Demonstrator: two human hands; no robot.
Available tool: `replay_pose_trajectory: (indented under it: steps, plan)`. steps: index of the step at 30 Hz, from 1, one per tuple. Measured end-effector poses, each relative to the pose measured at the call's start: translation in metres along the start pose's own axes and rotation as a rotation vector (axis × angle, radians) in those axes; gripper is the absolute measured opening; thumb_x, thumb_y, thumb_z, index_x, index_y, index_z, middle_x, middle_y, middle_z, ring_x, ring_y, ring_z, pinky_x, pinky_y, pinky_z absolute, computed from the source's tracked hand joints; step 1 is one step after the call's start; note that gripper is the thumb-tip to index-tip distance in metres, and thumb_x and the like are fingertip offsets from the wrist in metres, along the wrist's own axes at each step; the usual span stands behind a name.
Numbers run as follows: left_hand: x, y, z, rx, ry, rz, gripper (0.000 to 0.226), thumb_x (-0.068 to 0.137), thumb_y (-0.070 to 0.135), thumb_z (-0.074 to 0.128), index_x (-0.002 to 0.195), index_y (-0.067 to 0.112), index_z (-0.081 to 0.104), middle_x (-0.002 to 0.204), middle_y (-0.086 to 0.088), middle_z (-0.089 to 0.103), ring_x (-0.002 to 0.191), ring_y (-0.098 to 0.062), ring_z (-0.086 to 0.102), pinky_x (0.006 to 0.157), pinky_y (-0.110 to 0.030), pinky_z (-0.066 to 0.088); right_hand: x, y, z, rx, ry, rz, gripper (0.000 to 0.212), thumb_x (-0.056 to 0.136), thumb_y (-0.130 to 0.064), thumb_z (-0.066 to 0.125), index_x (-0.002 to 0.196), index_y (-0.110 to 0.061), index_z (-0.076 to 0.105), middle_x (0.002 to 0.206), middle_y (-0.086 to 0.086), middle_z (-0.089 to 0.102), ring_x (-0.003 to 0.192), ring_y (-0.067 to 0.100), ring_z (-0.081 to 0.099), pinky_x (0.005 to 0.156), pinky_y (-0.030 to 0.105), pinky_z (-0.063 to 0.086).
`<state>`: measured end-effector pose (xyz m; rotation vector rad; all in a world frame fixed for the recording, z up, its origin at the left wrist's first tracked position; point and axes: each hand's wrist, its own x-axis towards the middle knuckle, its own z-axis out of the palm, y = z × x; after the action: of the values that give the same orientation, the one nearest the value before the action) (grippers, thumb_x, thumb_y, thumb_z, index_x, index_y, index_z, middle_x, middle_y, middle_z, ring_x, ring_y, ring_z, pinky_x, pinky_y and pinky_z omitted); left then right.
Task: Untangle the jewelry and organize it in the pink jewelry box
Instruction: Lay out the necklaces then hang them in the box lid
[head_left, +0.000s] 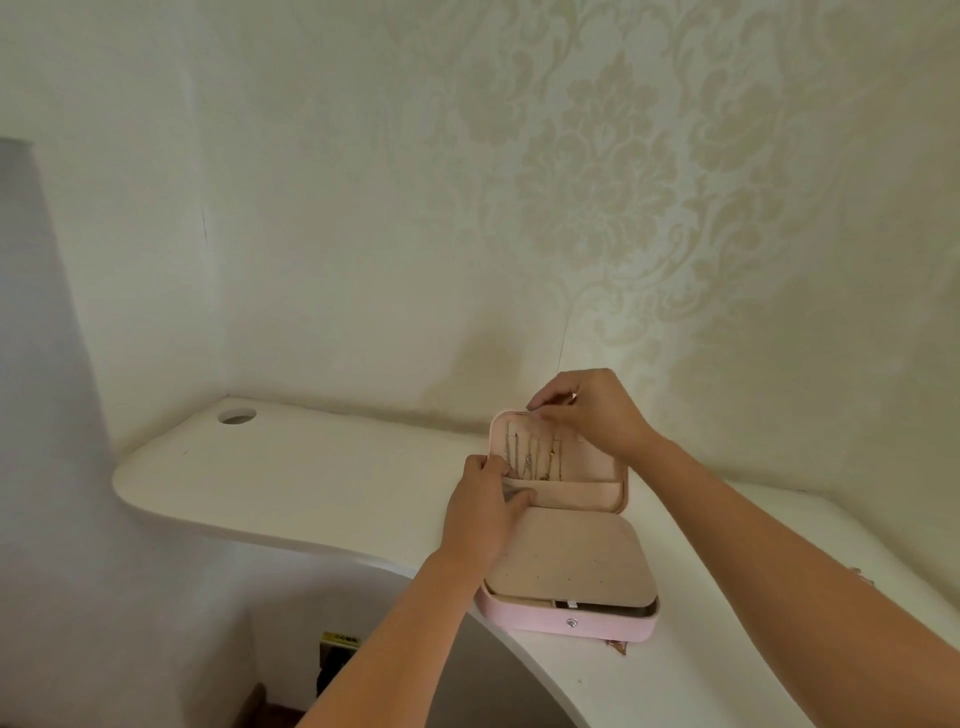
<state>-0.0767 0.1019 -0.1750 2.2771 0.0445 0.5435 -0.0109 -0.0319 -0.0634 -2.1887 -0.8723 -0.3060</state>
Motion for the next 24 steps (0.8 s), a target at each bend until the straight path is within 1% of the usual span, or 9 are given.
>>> replay_pose_trajectory:
  steps: [2, 5, 9, 14, 17, 18, 20, 22, 24]
  plan:
    - [0.000, 0.000, 0.000, 0.006, 0.001, 0.002, 0.033, 0.087, 0.035, 0.063, 0.110, 0.012, 0.054, 0.112, -0.004, 0.046, 0.083, -0.016, 0.048, 0.074, -0.022, 0.041, -0.004, 0.008, 0.008, -0.132, 0.001, -0.074, 0.008, 0.078, -0.010, 0.074, 0.083, -0.015, 0.077, 0.078, -0.008, 0.071, 0.067, 0.002, 0.060, 0.066, 0.012, 0.045]
    - [0.001, 0.000, 0.000, 0.007, 0.004, 0.007, 0.033, 0.087, 0.035, 0.063, 0.110, 0.012, 0.055, 0.111, -0.004, 0.046, 0.082, -0.016, 0.049, 0.072, -0.021, 0.040, -0.007, 0.015, 0.016, -0.282, 0.037, -0.157, 0.009, 0.081, -0.014, 0.071, 0.088, -0.016, 0.077, 0.082, -0.004, 0.071, 0.066, 0.000, 0.053, 0.065, 0.013, 0.038]
    - [0.001, 0.000, 0.000, 0.003, 0.009, 0.008, 0.034, 0.087, 0.034, 0.064, 0.109, 0.011, 0.055, 0.111, -0.004, 0.047, 0.085, -0.019, 0.053, 0.074, -0.023, 0.043, -0.007, 0.019, 0.021, -0.385, 0.081, -0.271, 0.009, 0.081, -0.015, 0.071, 0.087, -0.016, 0.077, 0.081, 0.000, 0.068, 0.073, 0.016, 0.057, 0.064, 0.029, 0.044]
    - [0.000, 0.000, 0.000, 0.006, 0.012, 0.022, 0.034, 0.088, 0.034, 0.063, 0.112, 0.011, 0.055, 0.110, -0.003, 0.045, 0.084, -0.015, 0.049, 0.072, -0.019, 0.039, -0.009, 0.026, 0.020, -0.395, 0.145, -0.294, 0.010, 0.083, -0.019, 0.070, 0.090, -0.018, 0.077, 0.084, 0.000, 0.053, 0.071, 0.009, 0.047, 0.063, 0.022, 0.037]
    - [0.001, 0.000, 0.000, 0.003, 0.019, 0.026, 0.034, 0.088, 0.033, 0.063, 0.112, 0.011, 0.055, 0.109, -0.002, 0.044, 0.084, -0.015, 0.048, 0.072, -0.019, 0.037, -0.009, 0.026, 0.016, -0.381, 0.206, -0.255, 0.018, 0.078, -0.024, 0.075, 0.095, -0.018, 0.073, 0.093, -0.003, 0.049, 0.084, 0.010, 0.045, 0.072, 0.022, 0.039]
    - [0.001, 0.000, 0.000, 0.002, 0.019, 0.024, 0.033, 0.088, 0.033, 0.063, 0.111, 0.011, 0.055, 0.108, -0.001, 0.044, 0.083, -0.014, 0.047, 0.071, -0.019, 0.037, -0.008, 0.026, 0.014, -0.383, 0.194, -0.230, 0.026, 0.076, -0.025, 0.076, 0.101, -0.019, 0.071, 0.097, -0.003, 0.051, 0.091, 0.012, 0.045, 0.079, 0.024, 0.039]
    - [0.001, 0.000, 0.000, 0.002, 0.021, 0.023, 0.032, 0.087, 0.033, 0.064, 0.110, 0.011, 0.055, 0.106, -0.001, 0.043, 0.083, -0.015, 0.048, 0.071, -0.020, 0.036, -0.004, 0.023, 0.009, -0.378, 0.080, -0.141, 0.042, 0.075, -0.028, 0.077, 0.114, -0.021, 0.064, 0.102, -0.002, 0.058, 0.101, 0.013, 0.049, 0.092, 0.029, 0.038]
    - [0.001, 0.000, 0.000, 0.004, 0.022, 0.026, 0.032, 0.087, 0.033, 0.064, 0.109, 0.011, 0.055, 0.106, -0.001, 0.043, 0.082, -0.015, 0.047, 0.070, -0.020, 0.036, -0.001, 0.017, 0.006, -0.298, -0.078, -0.002, 0.045, 0.077, -0.031, 0.075, 0.118, -0.020, 0.063, 0.099, -0.004, 0.065, 0.099, 0.010, 0.055, 0.092, 0.026, 0.041]
    - [0.000, 0.000, 0.001, 0.002, 0.021, 0.023, 0.033, 0.087, 0.033, 0.064, 0.109, 0.011, 0.055, 0.104, 0.000, 0.042, 0.083, -0.015, 0.047, 0.070, -0.020, 0.036, 0.003, 0.017, 0.006, -0.223, -0.162, 0.080, 0.034, 0.078, -0.029, 0.074, 0.110, -0.018, 0.069, 0.099, -0.004, 0.068, 0.096, 0.009, 0.059, 0.085, 0.019, 0.044]
